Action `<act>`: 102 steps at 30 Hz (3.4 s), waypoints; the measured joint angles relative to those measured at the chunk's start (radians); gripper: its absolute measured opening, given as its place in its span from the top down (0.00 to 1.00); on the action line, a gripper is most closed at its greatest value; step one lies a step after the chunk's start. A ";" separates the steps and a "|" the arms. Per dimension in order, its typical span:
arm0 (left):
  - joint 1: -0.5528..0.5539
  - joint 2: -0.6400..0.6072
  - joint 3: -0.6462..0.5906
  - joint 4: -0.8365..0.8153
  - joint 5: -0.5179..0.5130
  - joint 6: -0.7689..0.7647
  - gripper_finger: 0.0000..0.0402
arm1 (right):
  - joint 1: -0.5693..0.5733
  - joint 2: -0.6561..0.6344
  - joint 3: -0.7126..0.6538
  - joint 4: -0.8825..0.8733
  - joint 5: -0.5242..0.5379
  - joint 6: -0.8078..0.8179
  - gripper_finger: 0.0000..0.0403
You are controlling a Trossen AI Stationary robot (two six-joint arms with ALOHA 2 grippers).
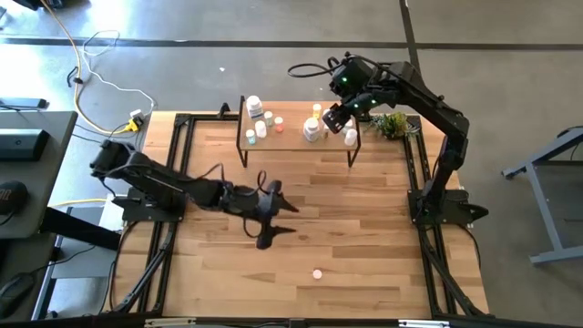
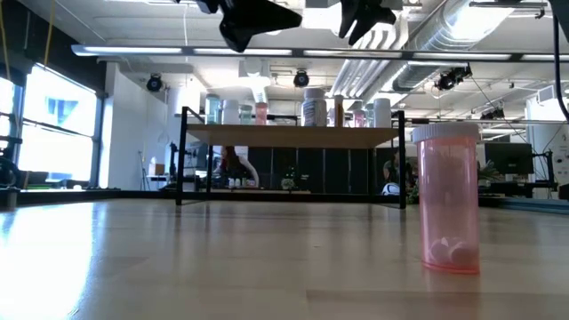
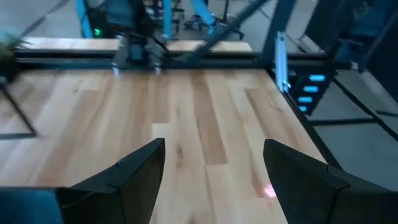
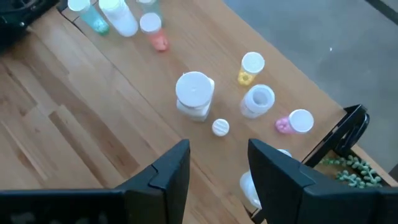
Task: Pick and place medicine bottles onto shelf by color
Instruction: Put the pink pill bottle on the shelf
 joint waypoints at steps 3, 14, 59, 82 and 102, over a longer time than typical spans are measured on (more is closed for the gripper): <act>-0.031 0.047 0.000 0.051 -0.003 0.000 0.34 | 0.000 0.000 -0.001 0.006 0.001 -0.023 0.62; -0.114 0.249 0.000 0.282 -0.023 0.009 0.34 | 0.000 0.000 -0.002 0.024 0.000 -0.043 0.62; -0.159 0.694 0.228 0.429 0.069 0.120 0.43 | -0.001 0.000 -0.002 0.025 0.060 -0.017 0.62; -0.159 0.694 0.228 0.438 0.116 0.139 0.73 | -0.001 0.000 -0.002 0.025 0.059 -0.017 0.62; 0.005 0.464 0.227 0.296 -0.026 0.149 0.73 | -0.014 0.002 0.032 0.030 0.057 -0.003 0.62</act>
